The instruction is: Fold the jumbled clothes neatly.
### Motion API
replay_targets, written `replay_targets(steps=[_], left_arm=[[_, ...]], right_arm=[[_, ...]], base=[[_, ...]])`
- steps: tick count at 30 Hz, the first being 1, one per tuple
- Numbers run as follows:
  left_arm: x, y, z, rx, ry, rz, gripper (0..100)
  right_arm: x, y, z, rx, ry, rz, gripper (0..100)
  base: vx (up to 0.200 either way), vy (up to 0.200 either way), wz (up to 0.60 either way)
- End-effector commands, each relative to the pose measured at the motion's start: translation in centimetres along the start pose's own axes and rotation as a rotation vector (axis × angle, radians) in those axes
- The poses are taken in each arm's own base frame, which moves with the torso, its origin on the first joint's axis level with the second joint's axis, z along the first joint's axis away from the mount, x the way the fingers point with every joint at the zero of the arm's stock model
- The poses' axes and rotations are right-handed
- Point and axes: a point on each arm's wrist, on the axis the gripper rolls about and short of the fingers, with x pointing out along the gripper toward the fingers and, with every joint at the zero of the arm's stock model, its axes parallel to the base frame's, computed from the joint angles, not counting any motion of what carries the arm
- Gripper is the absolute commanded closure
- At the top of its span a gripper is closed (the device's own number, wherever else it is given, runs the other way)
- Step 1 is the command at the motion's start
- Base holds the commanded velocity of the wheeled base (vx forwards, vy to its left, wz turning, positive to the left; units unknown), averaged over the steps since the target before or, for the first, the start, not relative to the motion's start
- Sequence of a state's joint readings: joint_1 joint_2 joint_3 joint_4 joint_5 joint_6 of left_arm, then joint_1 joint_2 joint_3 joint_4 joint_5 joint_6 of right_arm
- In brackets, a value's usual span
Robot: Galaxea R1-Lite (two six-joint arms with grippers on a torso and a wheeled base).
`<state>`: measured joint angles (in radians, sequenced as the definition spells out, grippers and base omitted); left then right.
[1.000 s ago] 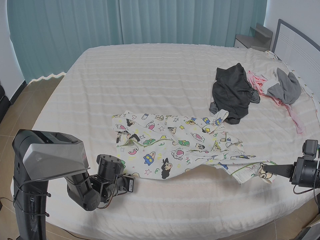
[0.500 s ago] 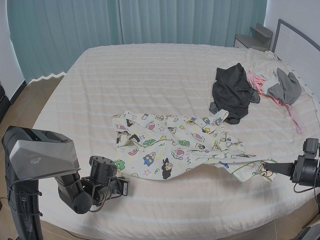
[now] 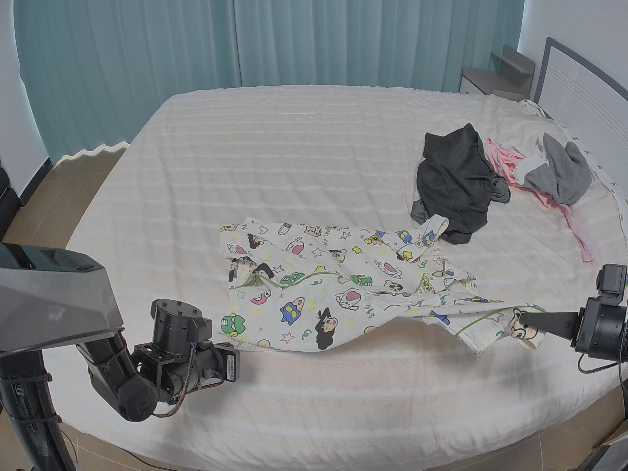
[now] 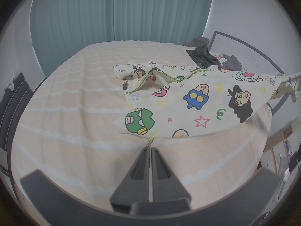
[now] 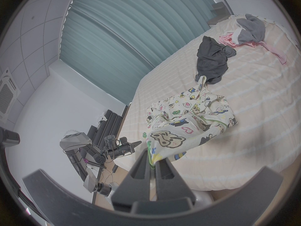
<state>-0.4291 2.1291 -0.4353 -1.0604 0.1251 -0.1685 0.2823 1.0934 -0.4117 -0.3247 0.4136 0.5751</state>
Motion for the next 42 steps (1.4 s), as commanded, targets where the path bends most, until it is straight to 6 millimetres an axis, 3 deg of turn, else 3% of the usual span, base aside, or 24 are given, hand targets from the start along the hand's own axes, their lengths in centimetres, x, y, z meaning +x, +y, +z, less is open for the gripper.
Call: replay_targets(steps=[1,6,7,30,31,42], left_arm=[[0.6,-0.7,-0.2,0.013,0.009,-0.026,100],[1.3,-1.4,-0.8,0.030,0.029,-0.042,100],[1.5,-1.5,-0.9,0.032,0.032,-0.042,0],[6.1,-2.2,-0.9,0.112,0.011,-0.021,0],[6.1,-2.2,-0.9,0.116,0.011,-0.018,100],[6.1,-1.8,-0.8,0.120,0.009,-0.004,100]], right_arm=[[0.0,-0.1,-0.1,0.003,0.005,-0.003,100],[0.0,-0.1,-0.1,0.002,0.007,0.000,100],[0.0,-0.1,-0.1,0.003,0.006,-0.002,100],[0.2,-0.1,0.0,0.004,0.008,-0.004,100],[0.2,-0.1,-0.1,0.005,0.009,-0.005,100],[0.2,-0.2,-0.1,0.006,0.011,-0.007,100]], base=[[0.000,0.000,0.00],[0.000,0.000,0.00],[0.000,0.000,0.00],[0.000,0.000,0.00],[0.000,0.000,0.00],[0.000,0.000,0.00]])
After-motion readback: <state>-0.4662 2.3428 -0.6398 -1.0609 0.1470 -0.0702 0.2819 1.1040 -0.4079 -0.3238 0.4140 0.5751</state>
